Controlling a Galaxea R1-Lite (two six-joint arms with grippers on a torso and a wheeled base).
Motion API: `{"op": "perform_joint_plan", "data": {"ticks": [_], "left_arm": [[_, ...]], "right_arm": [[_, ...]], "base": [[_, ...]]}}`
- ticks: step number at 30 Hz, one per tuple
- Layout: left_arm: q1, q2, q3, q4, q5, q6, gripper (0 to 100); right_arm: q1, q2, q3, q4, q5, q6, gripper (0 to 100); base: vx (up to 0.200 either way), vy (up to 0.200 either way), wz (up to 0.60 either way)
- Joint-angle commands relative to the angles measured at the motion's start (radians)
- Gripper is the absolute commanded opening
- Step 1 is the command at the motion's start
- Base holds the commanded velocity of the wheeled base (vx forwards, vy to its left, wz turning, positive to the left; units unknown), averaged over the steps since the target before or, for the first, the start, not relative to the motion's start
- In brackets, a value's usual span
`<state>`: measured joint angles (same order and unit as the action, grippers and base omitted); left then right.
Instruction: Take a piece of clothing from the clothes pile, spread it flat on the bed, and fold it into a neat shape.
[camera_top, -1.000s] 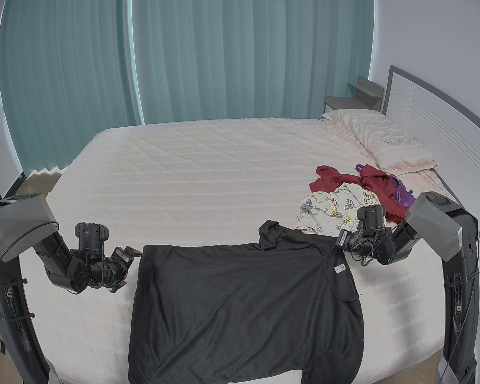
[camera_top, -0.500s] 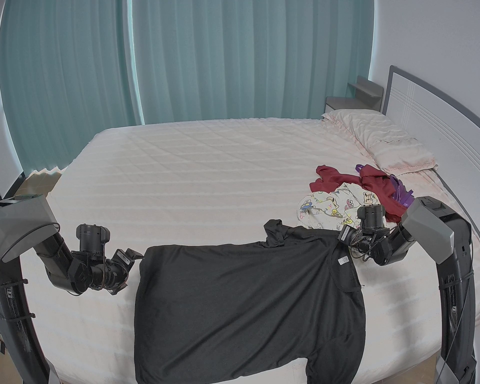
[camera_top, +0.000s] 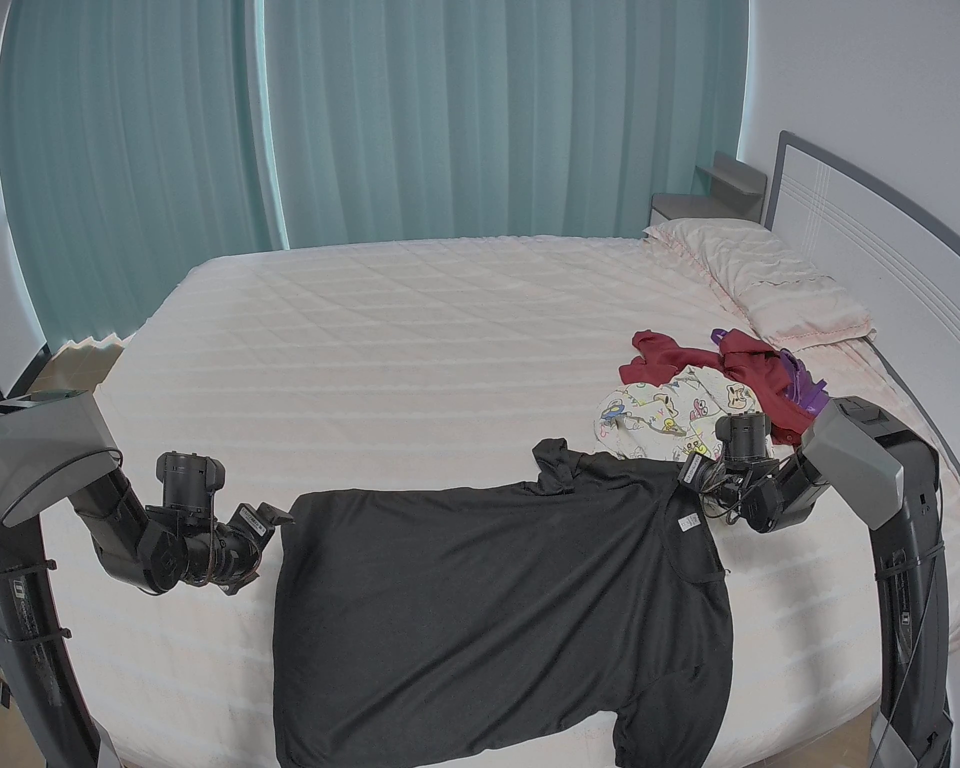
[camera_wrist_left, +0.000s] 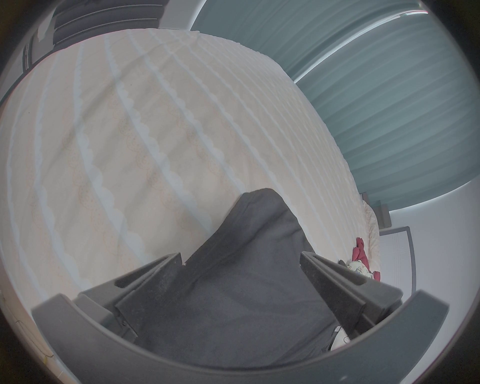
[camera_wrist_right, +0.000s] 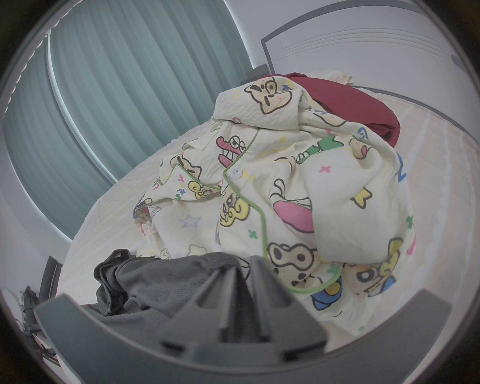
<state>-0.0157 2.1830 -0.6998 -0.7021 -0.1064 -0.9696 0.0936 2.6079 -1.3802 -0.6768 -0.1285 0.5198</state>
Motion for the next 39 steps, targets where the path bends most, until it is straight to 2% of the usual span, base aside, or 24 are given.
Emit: {"op": "perform_joint_plan", "data": {"ticks": [1, 10, 13, 19, 23, 25, 27, 32, 36, 39], "left_arm": [[-0.004, -0.012, 0.014, -0.002, -0.001, 0.0, 100], [-0.015, -0.071, 0.105, -0.016, -0.004, 0.031, 100], [-0.044, -0.084, 0.129, -0.02, -0.004, 0.032, 100], [-0.076, -0.112, 0.128, -0.016, 0.001, 0.052, 100], [-0.093, -0.157, 0.112, 0.02, 0.008, 0.055, 100], [-0.093, -0.16, 0.112, 0.023, 0.008, 0.055, 100], [-0.101, -0.241, 0.126, 0.115, 0.007, 0.055, 100], [-0.11, -0.278, 0.183, 0.144, -0.001, 0.052, 100], [-0.142, -0.246, 0.246, 0.122, 0.004, 0.054, 100], [-0.17, -0.215, 0.296, 0.076, 0.001, 0.055, 100]], "right_arm": [[0.0, -0.003, 0.018, -0.001, 0.001, 0.009, 100], [-0.002, -0.14, 0.184, -0.003, 0.017, 0.009, 100], [-0.002, -0.198, 0.257, -0.003, 0.017, 0.009, 100], [-0.017, -0.276, 0.4, -0.055, 0.018, 0.017, 100], [-0.031, -0.299, 0.523, -0.187, 0.018, 0.017, 100], [-0.032, -0.301, 0.526, -0.191, 0.018, 0.017, 100], [-0.041, -0.33, 0.601, -0.264, 0.023, 0.017, 100], [-0.029, -0.377, 0.684, -0.271, 0.046, 0.036, 100], [-0.008, -0.43, 0.765, -0.271, 0.089, 0.112, 100], [-0.008, -0.434, 0.81, -0.273, 0.102, 0.131, 100]], "base": [[0.0, 0.0, 0.0], [0.0, 0.0, 0.0], [0.0, 0.0, 0.0], [-0.2, 0.0, 0.0], [-0.2, 0.0, 0.0], [-0.2, 0.0, 0.0], [-0.2, 0.0, 0.0], [-0.2, 0.0, 0.0], [-0.2, 0.0, 0.0], [-0.2, 0.0, 0.0]]}}
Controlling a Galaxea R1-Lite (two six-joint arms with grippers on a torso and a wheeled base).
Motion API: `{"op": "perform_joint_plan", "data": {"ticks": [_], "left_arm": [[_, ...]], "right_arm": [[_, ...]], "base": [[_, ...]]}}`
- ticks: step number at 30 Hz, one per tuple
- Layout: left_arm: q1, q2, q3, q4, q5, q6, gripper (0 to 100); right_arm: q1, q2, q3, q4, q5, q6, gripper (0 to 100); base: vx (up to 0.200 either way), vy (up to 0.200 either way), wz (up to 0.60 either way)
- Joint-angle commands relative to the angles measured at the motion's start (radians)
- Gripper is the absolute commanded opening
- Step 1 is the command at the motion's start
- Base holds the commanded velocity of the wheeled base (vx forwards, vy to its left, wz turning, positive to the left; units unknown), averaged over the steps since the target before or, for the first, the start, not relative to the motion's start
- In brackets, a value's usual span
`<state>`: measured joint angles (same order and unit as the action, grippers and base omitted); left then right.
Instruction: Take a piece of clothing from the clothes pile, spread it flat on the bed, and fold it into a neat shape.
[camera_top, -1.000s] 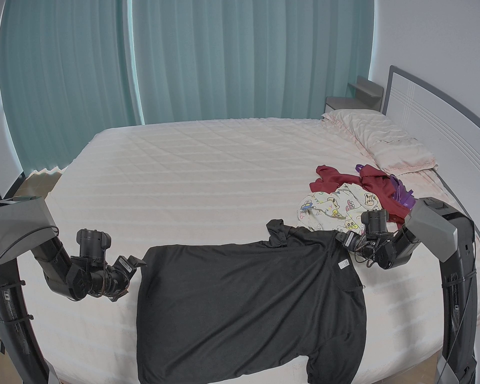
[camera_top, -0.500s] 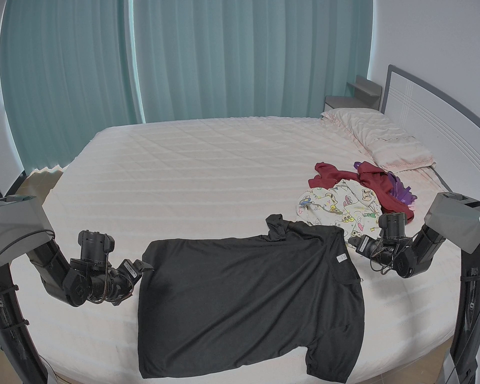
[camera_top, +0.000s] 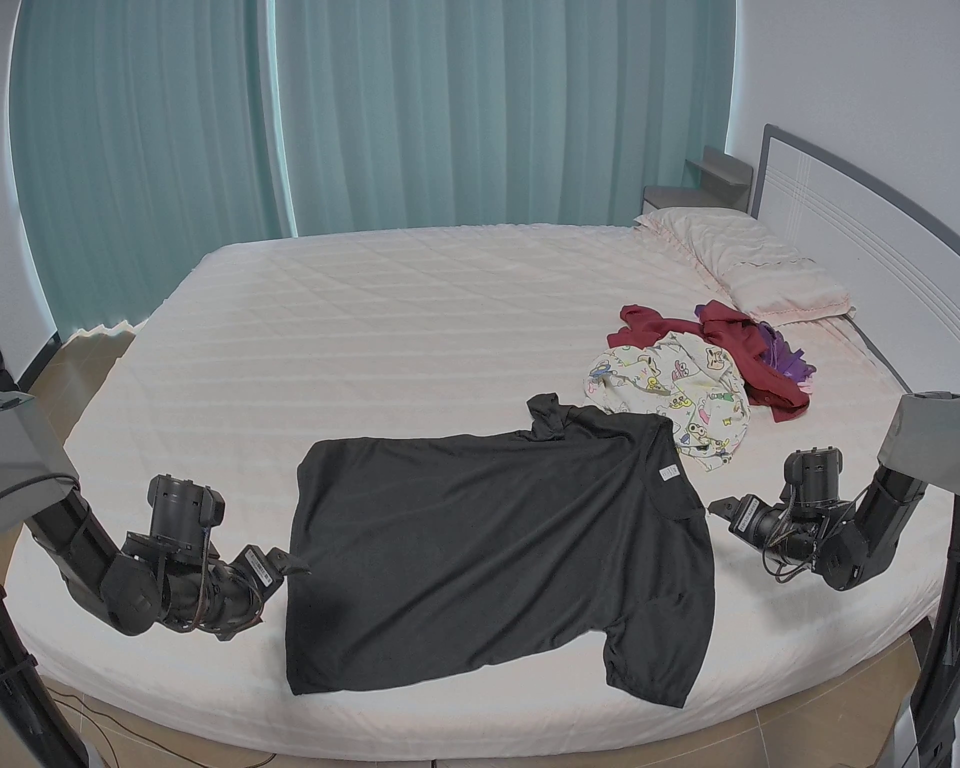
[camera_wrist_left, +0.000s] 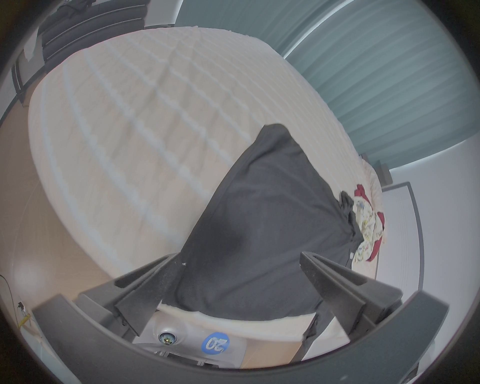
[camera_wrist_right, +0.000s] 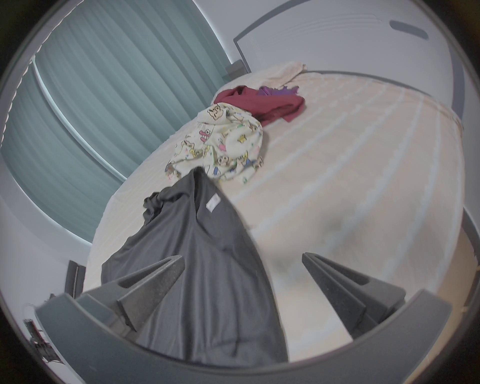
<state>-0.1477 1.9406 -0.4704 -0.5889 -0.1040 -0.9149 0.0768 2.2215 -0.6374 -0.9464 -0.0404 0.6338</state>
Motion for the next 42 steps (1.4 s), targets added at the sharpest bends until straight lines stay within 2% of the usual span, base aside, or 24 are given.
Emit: {"op": "perform_joint_plan", "data": {"ticks": [1, 6, 13, 18, 25, 28, 29, 38, 42], "left_arm": [[-0.044, 0.035, 0.075, -0.048, 0.0, 0.001, 100], [-0.092, 0.147, 0.154, -0.203, 0.063, 0.05, 100], [-0.167, 0.354, 0.167, -0.42, 0.27, 0.08, 100], [-0.182, 0.371, 0.162, -0.463, 0.28, 0.119, 100], [-0.211, 0.405, 0.134, -0.466, 0.311, 0.131, 100], [-0.211, 0.42, 0.128, -0.468, 0.316, 0.183, 100], [-0.211, 0.423, 0.125, -0.468, 0.317, 0.191, 0], [-0.211, 0.426, 0.107, -0.47, 0.323, 0.177, 0], [-0.21, 0.425, 0.11, -0.47, 0.322, 0.171, 0]], "right_arm": [[0.009, -0.048, 0.071, -0.003, 0.017, 0.017, 100], [0.009, -0.034, 0.133, -0.066, 0.025, 0.018, 100], [0.04, -0.009, 0.222, -0.14, 0.039, 0.018, 100], [0.066, -0.006, 0.275, -0.176, 0.074, 0.018, 100], [0.097, 0.046, 0.329, -0.239, 0.076, 0.017, 100], [0.112, 0.083, 0.371, -0.285, 0.076, 0.0, 100], [0.118, 0.093, 0.377, -0.299, 0.076, -0.002, 100], [0.173, 0.176, 0.412, -0.387, 0.079, -0.011, 100], [0.219, 0.181, 0.46, -0.391, 0.117, -0.043, 100]], "base": [[-0.2, 0.0, 0.0], [0.0, 0.0, 0.0], [0.0, 0.0, 0.0], [0.0, 0.0, 0.0], [0.0, 0.0, 0.0], [0.0, 0.0, 0.0], [0.0, 0.0, 0.0], [0.0, 0.0, 0.0], [0.0, 0.0, 0.0]]}}
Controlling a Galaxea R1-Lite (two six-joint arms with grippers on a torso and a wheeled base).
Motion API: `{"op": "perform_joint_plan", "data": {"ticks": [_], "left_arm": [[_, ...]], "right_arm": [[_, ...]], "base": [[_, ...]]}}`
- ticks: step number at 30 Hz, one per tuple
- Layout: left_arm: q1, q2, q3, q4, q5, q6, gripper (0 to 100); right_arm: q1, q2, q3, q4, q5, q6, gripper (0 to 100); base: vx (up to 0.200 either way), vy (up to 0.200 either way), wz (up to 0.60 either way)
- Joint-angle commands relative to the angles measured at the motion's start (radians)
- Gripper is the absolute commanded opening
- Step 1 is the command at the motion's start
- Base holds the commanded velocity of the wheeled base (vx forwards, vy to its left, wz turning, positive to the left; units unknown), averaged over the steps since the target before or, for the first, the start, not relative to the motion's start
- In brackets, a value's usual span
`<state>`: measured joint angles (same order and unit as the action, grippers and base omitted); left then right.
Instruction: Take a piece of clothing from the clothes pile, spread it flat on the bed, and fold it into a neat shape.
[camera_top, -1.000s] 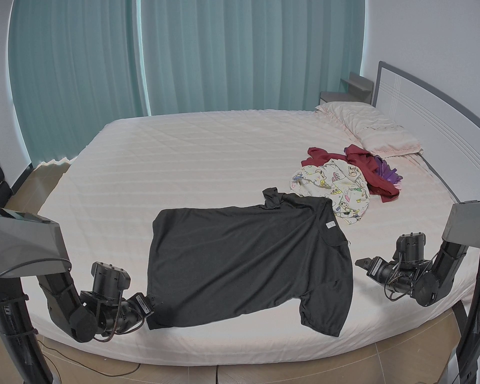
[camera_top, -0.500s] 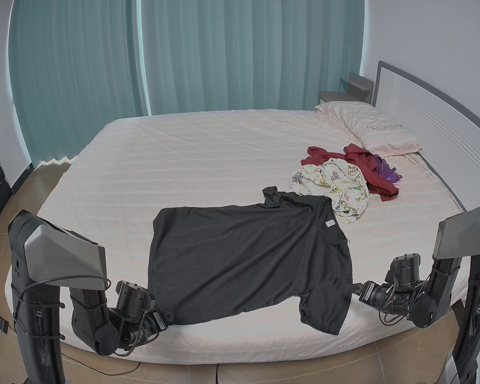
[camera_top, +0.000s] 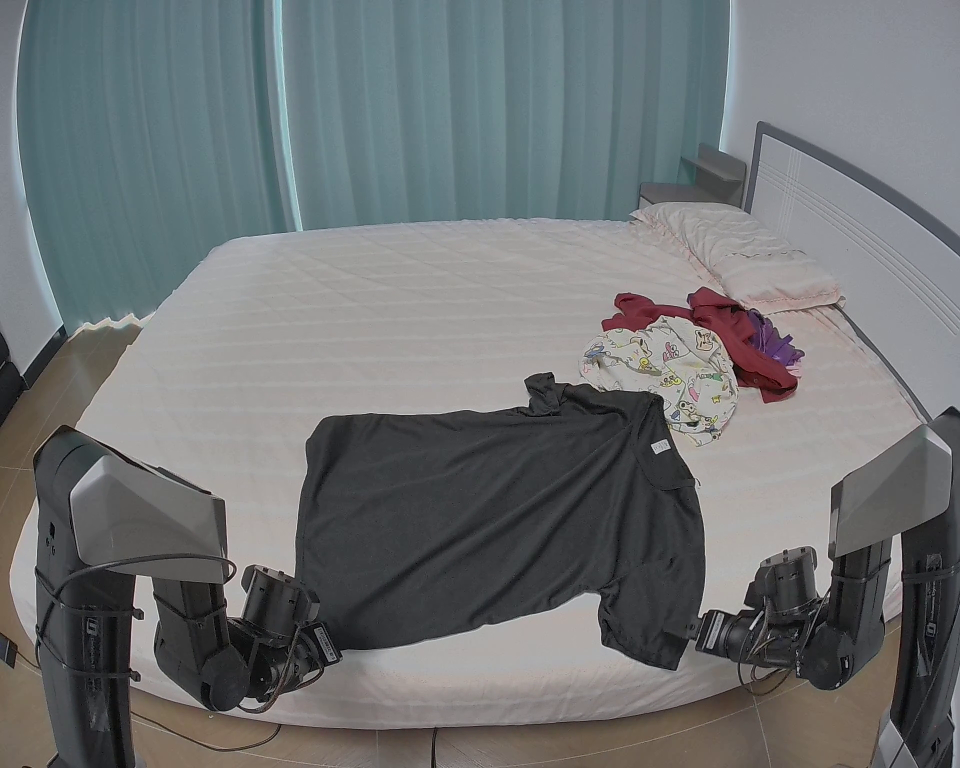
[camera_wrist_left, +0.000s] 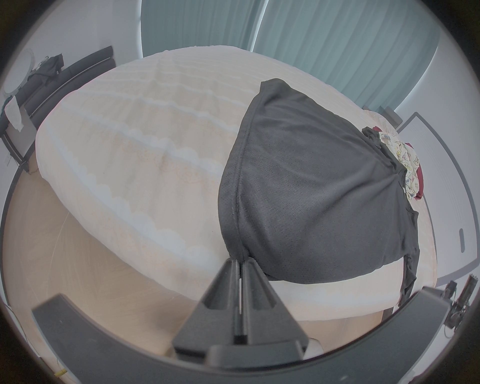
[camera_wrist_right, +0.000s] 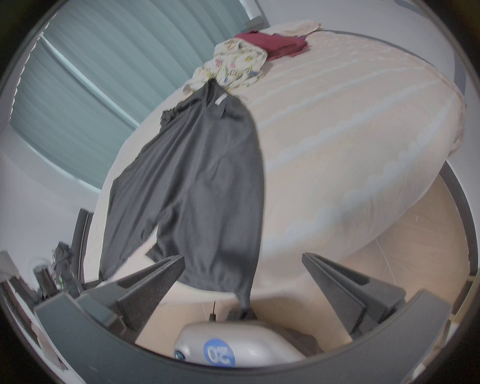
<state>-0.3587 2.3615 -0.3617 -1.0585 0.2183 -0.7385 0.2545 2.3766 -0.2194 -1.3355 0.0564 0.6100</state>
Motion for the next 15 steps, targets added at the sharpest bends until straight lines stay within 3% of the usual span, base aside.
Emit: {"op": "perform_joint_plan", "data": {"ticks": [1, 8, 11, 15], "left_arm": [[0.001, 0.002, 0.003, 0.0, 0.0, -0.004, 0], [0.003, -0.001, 0.007, -0.001, -0.007, -0.005, 0], [0.004, -0.001, 0.013, -0.001, -0.007, -0.007, 0], [0.004, -0.001, 0.015, 0.0, -0.007, -0.007, 0]], "right_arm": [[0.051, 0.03, 0.048, -0.002, 0.023, -0.029, 100], [0.111, 0.046, 0.034, 0.001, 0.017, -0.078, 100], [0.149, 0.13, -0.072, -0.005, -0.092, -0.085, 100], [0.149, 0.125, -0.086, 0.01, -0.104, -0.098, 100]], "base": [[0.0, 0.0, 0.0], [0.0, 0.0, 0.0], [0.0, 0.0, 0.0], [0.0, 0.0, 0.0]]}}
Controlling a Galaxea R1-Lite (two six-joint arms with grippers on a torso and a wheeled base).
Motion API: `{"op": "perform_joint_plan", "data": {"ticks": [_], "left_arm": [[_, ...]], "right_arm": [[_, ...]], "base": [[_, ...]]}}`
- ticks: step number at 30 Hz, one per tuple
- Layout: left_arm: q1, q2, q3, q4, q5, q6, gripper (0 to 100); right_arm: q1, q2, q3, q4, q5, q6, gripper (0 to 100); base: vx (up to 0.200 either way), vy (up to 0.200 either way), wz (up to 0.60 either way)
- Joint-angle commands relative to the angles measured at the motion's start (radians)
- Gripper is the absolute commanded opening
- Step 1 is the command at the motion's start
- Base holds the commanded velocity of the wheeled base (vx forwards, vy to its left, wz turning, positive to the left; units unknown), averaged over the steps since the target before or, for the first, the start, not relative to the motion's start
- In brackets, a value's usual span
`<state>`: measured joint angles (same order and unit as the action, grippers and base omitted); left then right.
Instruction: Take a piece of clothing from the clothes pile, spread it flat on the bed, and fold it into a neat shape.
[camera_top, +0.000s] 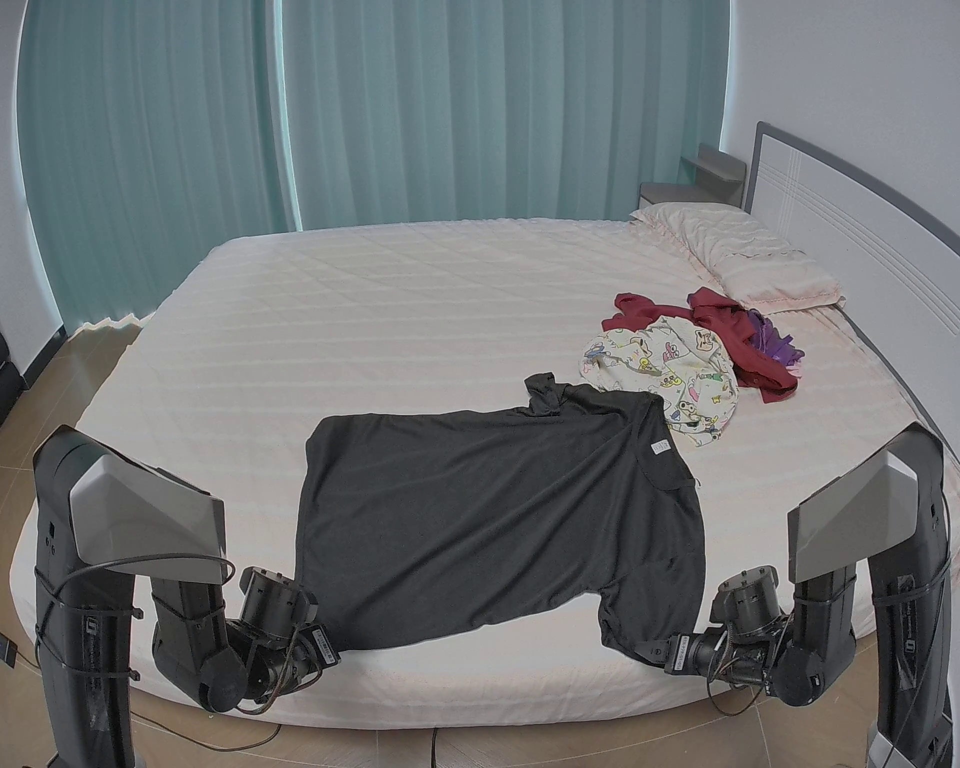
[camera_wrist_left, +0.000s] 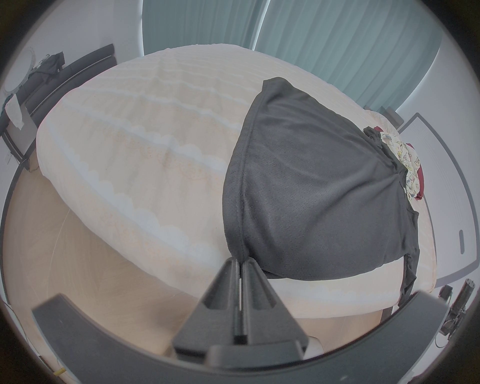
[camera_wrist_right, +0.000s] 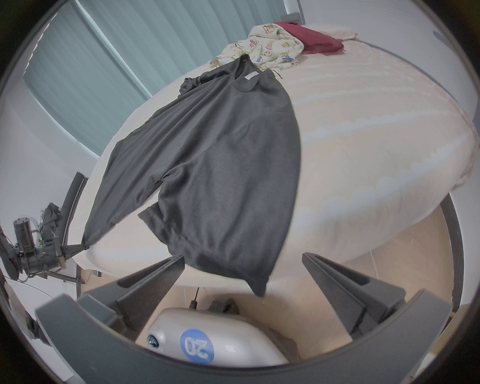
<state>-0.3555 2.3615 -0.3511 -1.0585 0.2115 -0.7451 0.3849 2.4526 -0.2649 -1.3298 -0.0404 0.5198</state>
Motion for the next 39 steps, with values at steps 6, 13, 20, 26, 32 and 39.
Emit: {"op": "perform_joint_plan", "data": {"ticks": [6, 13, 20, 26, 32, 39], "left_arm": [[0.001, -0.001, 0.004, -0.001, 0.0, -0.002, 0], [0.001, -0.001, 0.003, 0.0, 0.002, -0.02, 0], [0.001, -0.002, 0.004, 0.0, 0.0, -0.02, 0], [0.001, -0.004, 0.023, 0.0, 0.002, -0.02, 0], [0.007, -0.008, 0.057, -0.006, 0.002, -0.02, 0], [0.021, -0.021, 0.141, -0.081, -0.001, 0.006, 0]], "right_arm": [[0.019, 0.054, -0.04, -0.009, -0.004, 0.005, 100], [0.02, 0.042, 0.023, -0.04, -0.001, 0.017, 0], [-0.02, 0.023, 0.133, -0.135, 0.039, 0.054, 0], [-0.055, 0.023, 0.205, -0.177, 0.04, 0.02, 0], [-0.133, 0.026, 0.265, -0.166, 0.047, -0.024, 0], [-0.138, 0.022, 0.265, -0.083, 0.042, -0.08, 0]], "base": [[0.0, 0.0, 0.0], [0.0, 0.0, 0.0], [0.0, 0.0, 0.0], [0.0, 0.0, 0.0], [0.0, 0.0, 0.0], [0.0, 0.0, 0.0]]}}
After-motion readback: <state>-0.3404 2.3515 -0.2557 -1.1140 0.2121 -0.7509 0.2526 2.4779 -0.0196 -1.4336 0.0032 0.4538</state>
